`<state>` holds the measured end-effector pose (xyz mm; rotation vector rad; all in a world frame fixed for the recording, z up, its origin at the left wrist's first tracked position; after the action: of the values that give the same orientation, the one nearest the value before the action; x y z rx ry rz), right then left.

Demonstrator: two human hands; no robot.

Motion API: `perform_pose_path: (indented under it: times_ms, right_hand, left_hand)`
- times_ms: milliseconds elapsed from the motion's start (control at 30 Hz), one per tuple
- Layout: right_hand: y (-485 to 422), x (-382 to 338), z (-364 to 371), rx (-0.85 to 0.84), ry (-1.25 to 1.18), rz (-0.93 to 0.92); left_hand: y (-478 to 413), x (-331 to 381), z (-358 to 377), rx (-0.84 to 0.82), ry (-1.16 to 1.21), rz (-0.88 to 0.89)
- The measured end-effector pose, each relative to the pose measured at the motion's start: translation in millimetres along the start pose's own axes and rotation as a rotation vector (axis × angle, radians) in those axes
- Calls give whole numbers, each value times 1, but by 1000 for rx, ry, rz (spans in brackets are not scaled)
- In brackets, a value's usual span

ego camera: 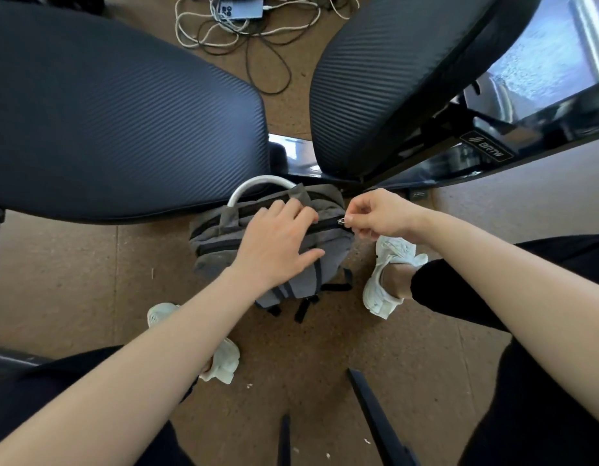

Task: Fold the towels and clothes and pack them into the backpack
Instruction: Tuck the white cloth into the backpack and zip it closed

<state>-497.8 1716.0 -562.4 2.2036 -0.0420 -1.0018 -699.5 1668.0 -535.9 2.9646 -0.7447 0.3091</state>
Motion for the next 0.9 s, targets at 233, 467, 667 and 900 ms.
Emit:
perform_pose_path:
  times_ms: [233, 467, 667, 900]
  right_hand:
    - [-5, 30, -2, 20, -94, 21]
    - [-27, 81, 31, 89, -151, 193]
    - [-54, 101, 84, 125, -276, 341]
    - [-43, 106, 82, 123, -382, 403]
  left_hand:
    - [-6, -2, 14, -17, 25, -53]
    - [1, -19, 1, -134, 143, -116]
    - [11, -33, -4, -119, 191, -169]
    - [12, -39, 4, -80, 331, -224]
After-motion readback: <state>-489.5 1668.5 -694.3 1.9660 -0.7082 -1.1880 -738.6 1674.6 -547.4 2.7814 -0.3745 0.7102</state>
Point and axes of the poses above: each hand's wrist, its own y-axis away from the middle knuckle, its own z-axis out of the palm, x = y × z, the point moved 4 cm from there along -y, towards the middle knuckle, and after that the axes turned 3 degrees about x, right-handed, at the moved point
